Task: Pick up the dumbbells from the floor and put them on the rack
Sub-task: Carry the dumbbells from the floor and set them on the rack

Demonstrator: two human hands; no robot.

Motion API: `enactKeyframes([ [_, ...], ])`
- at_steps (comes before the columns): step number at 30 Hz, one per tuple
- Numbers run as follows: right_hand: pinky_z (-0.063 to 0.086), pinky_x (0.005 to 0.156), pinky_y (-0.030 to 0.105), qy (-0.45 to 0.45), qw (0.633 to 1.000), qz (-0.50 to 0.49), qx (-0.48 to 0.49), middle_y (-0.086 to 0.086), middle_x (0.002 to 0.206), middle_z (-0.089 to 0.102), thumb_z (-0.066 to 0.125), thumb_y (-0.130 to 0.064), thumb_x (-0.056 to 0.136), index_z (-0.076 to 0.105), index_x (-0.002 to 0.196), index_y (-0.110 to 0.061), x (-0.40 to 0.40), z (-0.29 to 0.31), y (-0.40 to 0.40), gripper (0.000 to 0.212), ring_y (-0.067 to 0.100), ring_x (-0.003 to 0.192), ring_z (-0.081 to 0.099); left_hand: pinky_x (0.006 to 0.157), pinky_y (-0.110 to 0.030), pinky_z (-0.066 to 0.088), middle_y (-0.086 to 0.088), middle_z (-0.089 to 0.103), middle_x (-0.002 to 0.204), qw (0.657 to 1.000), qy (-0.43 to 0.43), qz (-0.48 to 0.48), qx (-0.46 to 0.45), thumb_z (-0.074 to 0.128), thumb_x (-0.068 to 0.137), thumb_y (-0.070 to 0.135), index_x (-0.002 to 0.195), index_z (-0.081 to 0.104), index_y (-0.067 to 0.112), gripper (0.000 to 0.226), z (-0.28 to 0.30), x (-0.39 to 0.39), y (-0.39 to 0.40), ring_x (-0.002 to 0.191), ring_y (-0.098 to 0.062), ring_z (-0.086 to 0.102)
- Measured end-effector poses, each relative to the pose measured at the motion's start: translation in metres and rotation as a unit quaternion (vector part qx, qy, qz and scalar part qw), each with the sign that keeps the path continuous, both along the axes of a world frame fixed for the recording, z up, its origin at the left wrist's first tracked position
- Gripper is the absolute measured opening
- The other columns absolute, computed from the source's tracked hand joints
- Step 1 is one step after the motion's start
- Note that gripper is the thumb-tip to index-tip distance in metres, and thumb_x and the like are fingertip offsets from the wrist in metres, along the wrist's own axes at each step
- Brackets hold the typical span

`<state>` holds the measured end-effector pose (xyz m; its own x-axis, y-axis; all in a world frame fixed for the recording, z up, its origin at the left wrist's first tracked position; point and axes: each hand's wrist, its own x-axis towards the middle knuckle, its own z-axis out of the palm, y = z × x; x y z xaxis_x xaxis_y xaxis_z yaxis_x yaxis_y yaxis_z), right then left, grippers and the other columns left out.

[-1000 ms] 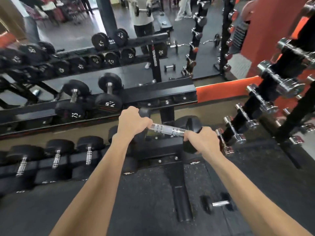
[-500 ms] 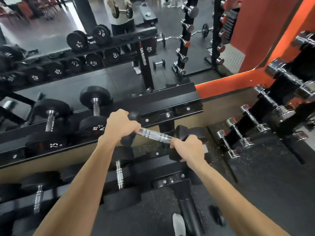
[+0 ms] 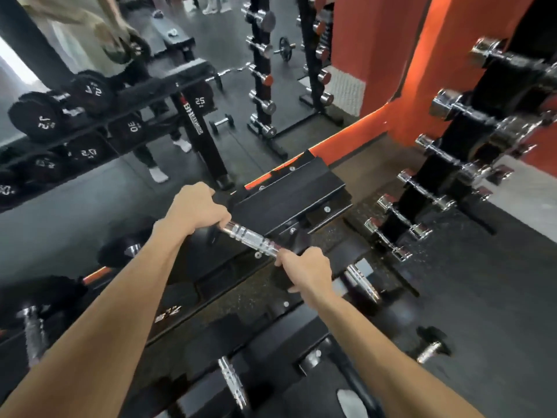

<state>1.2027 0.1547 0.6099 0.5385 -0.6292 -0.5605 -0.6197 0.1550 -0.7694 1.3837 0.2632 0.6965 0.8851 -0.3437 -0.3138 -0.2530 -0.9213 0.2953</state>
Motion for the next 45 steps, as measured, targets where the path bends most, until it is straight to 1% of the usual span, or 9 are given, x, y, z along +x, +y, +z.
enactKeyframes([
  [10, 0.063, 0.05, 0.033, 0.022, 0.987, -0.156, 0.039, -0.001, 0.056, 0.059, 0.072, -0.027, 0.075, 0.056, 0.06, -0.013, 0.063, -0.018, 0.062, 0.026, 0.018, 0.051, 0.062, 0.074, -0.027, 0.046, -0.014, 0.067, 0.127, 0.986, 0.022, -0.158, 0.045, 0.083, 0.059, 0.017, 0.129, 0.066, 0.008, 0.073, -0.024, 0.09, -0.023, 0.114, -0.033, 0.062],
  [15, 0.039, 0.032, 0.014, 0.029, 0.978, -0.198, 0.055, -0.001, 0.06, 0.063, 0.071, -0.029, 0.076, 0.058, 0.062, -0.015, 0.086, -0.03, 0.072, 0.024, 0.021, 0.052, 0.066, 0.086, -0.034, 0.054, -0.016, 0.066, 0.128, 0.977, 0.034, -0.199, 0.068, 0.082, 0.058, 0.015, 0.129, 0.065, 0.005, 0.074, -0.039, 0.116, -0.032, 0.116, -0.034, 0.061],
  [23, 0.057, 0.049, 0.026, 0.071, 0.977, -0.19, 0.063, 0.003, 0.074, 0.07, 0.069, -0.035, 0.08, 0.067, 0.082, -0.008, 0.132, -0.047, 0.067, 0.027, 0.026, 0.06, 0.072, 0.071, -0.029, 0.048, -0.016, 0.067, 0.124, 0.971, 0.072, -0.212, 0.09, 0.08, 0.058, 0.014, 0.132, 0.063, 0.01, 0.076, -0.062, 0.158, -0.051, 0.103, -0.034, 0.065],
  [28, 0.059, 0.053, 0.032, 0.093, 0.982, -0.166, 0.022, 0.002, 0.057, 0.06, 0.068, -0.038, 0.081, 0.053, 0.065, -0.012, 0.137, -0.057, 0.06, 0.034, 0.028, 0.059, 0.074, 0.052, -0.026, 0.042, -0.015, 0.07, 0.105, 0.968, 0.085, -0.213, 0.104, 0.078, 0.052, 0.016, 0.114, 0.071, 0.011, 0.062, -0.082, 0.172, -0.055, 0.086, -0.032, 0.067],
  [31, 0.063, 0.058, 0.036, 0.085, 0.986, -0.143, 0.03, -0.003, 0.048, 0.051, 0.068, -0.043, 0.081, 0.046, 0.061, -0.014, 0.132, -0.056, 0.06, 0.041, 0.028, 0.054, 0.073, 0.064, -0.032, 0.048, -0.013, 0.062, 0.106, 0.966, 0.066, -0.214, 0.125, 0.075, 0.057, 0.016, 0.102, 0.058, 0.007, 0.049, -0.086, 0.167, -0.055, 0.088, -0.033, 0.061],
  [34, 0.064, 0.074, 0.042, 0.074, 0.99, -0.096, 0.075, -0.002, 0.059, 0.061, 0.068, -0.053, 0.08, 0.054, 0.067, -0.014, 0.123, -0.051, 0.056, 0.044, 0.028, 0.061, 0.075, 0.076, -0.041, 0.051, -0.016, 0.06, 0.11, 0.963, 0.029, -0.218, 0.156, 0.07, 0.066, 0.017, 0.111, 0.053, 0.008, 0.048, -0.088, 0.154, -0.056, 0.094, -0.037, 0.061],
  [36, 0.064, 0.078, 0.044, 0.051, 0.99, -0.081, 0.103, 0.0, 0.082, 0.071, 0.067, -0.057, 0.078, 0.062, 0.095, -0.008, 0.113, -0.045, 0.051, 0.052, 0.026, 0.07, 0.077, 0.083, -0.043, 0.049, -0.015, 0.06, 0.116, 0.96, -0.015, -0.228, 0.161, 0.07, 0.072, 0.023, 0.126, 0.052, 0.012, 0.059, -0.089, 0.14, -0.058, 0.104, -0.039, 0.06],
  [39, 0.062, 0.081, 0.045, 0.003, 0.99, -0.11, 0.087, 0.001, 0.097, 0.07, 0.061, -0.051, 0.082, 0.05, 0.131, -0.014, 0.09, -0.035, 0.035, 0.062, 0.023, 0.078, 0.076, 0.09, -0.047, 0.046, -0.015, 0.057, 0.128, 0.949, -0.074, -0.274, 0.138, 0.07, 0.08, 0.032, 0.138, 0.054, 0.022, 0.061, -0.081, 0.106, -0.074, 0.118, -0.04, 0.055],
  [45, 0.059, 0.058, 0.03, -0.11, 0.971, -0.209, 0.047, -0.002, 0.094, 0.074, 0.057, -0.036, 0.089, 0.064, 0.105, -0.023, -0.008, -0.024, -0.026, 0.022, 0.013, 0.066, 0.074, 0.1, -0.039, 0.049, -0.001, 0.07, 0.124, 0.936, 0.008, -0.349, -0.053, 0.07, 0.083, 0.031, 0.12, 0.071, 0.03, 0.036, -0.061, -0.008, -0.136, 0.117, -0.025, 0.063],
])
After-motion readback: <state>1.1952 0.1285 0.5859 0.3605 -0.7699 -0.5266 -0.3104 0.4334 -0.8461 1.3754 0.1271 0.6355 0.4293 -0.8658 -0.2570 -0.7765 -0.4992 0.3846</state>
